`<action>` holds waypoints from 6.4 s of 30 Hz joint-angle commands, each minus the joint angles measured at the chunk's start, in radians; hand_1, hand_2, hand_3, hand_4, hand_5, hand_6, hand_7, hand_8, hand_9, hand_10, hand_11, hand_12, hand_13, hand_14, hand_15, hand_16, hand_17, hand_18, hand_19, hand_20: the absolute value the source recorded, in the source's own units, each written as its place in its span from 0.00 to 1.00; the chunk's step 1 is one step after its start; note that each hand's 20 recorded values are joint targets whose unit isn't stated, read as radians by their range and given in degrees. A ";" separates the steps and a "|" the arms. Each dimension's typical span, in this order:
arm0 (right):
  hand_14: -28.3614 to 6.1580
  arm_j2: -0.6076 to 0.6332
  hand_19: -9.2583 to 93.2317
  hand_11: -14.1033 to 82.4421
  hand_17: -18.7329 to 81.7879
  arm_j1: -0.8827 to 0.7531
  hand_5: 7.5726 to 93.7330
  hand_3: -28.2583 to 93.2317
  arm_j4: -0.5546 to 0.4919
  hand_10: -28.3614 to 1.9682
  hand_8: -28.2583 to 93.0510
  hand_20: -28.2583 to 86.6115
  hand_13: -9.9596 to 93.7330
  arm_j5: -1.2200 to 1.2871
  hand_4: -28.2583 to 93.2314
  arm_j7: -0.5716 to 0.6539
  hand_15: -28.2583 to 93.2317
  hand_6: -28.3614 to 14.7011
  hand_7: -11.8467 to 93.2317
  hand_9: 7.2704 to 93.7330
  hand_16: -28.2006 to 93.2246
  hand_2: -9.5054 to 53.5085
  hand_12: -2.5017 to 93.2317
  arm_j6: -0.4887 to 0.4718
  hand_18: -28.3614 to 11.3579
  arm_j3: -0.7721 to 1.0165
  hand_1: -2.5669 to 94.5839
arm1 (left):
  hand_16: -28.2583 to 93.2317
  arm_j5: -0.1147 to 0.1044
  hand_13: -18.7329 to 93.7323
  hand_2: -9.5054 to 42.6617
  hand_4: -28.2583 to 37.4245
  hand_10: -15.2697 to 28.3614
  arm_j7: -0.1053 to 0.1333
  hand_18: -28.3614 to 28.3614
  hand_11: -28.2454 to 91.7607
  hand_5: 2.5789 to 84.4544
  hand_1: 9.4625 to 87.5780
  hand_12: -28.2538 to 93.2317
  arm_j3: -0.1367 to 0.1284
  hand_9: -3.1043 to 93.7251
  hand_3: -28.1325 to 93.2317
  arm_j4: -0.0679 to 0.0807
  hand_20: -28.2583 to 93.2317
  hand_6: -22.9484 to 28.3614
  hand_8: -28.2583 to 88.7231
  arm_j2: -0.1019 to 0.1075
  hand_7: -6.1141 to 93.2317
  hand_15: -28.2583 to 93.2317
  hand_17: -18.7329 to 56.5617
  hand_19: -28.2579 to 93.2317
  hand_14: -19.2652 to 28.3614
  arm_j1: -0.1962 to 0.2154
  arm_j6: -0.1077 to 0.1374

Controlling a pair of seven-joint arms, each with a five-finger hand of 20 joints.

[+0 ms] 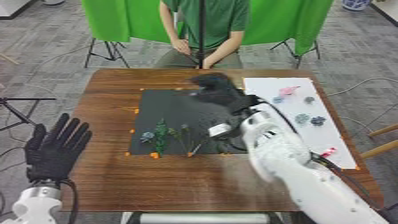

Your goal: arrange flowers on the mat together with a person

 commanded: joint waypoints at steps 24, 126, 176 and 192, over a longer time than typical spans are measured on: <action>0.62 0.088 0.09 0.20 0.41 -0.503 0.52 0.83 -0.047 0.57 0.13 0.39 0.42 0.622 0.04 -0.312 0.32 0.64 0.26 0.46 0.25 0.15 0.13 0.246 0.63 0.471 0.37 | 0.18 -0.016 0.41 0.40 0.00 0.65 0.030 0.67 0.34 0.47 0.18 0.28 -0.019 0.41 0.81 -0.015 0.32 0.58 0.17 -0.022 0.11 0.43 0.24 0.39 0.67 0.043 -0.001; 0.52 0.184 0.11 0.19 0.35 -0.542 0.46 0.88 -0.035 0.66 0.12 0.41 0.30 -0.363 0.01 -0.100 0.29 0.71 0.29 0.36 0.26 0.00 0.13 0.123 0.46 0.600 0.38 | 0.17 -0.023 0.41 0.41 0.00 0.64 0.032 0.68 0.35 0.47 0.19 0.28 -0.014 0.41 0.81 -0.021 0.32 0.58 0.17 -0.020 0.12 0.43 0.23 0.41 0.67 0.060 0.008; 0.74 0.246 0.62 0.22 0.53 -0.372 0.72 0.69 0.193 0.69 0.21 0.58 0.78 -0.563 0.00 0.332 0.41 0.74 0.44 0.84 0.58 0.00 0.40 0.102 0.40 0.329 0.72 | 0.18 -0.027 0.41 0.41 0.00 0.65 0.036 0.70 0.35 0.47 0.19 0.28 -0.001 0.41 0.81 -0.018 0.32 0.58 0.17 -0.019 0.12 0.44 0.21 0.42 0.69 0.059 0.008; 0.75 0.213 0.62 0.22 0.51 -0.069 0.73 0.74 0.042 0.70 0.21 0.58 0.78 -0.598 0.00 0.124 0.42 0.73 0.46 0.86 0.58 0.00 0.42 0.261 0.39 -0.025 0.69 | 0.18 -0.019 0.41 0.41 0.00 0.65 0.011 0.70 0.35 0.47 0.19 0.28 0.005 0.41 0.81 -0.009 0.32 0.58 0.17 -0.019 0.12 0.44 0.21 0.42 0.69 0.038 0.011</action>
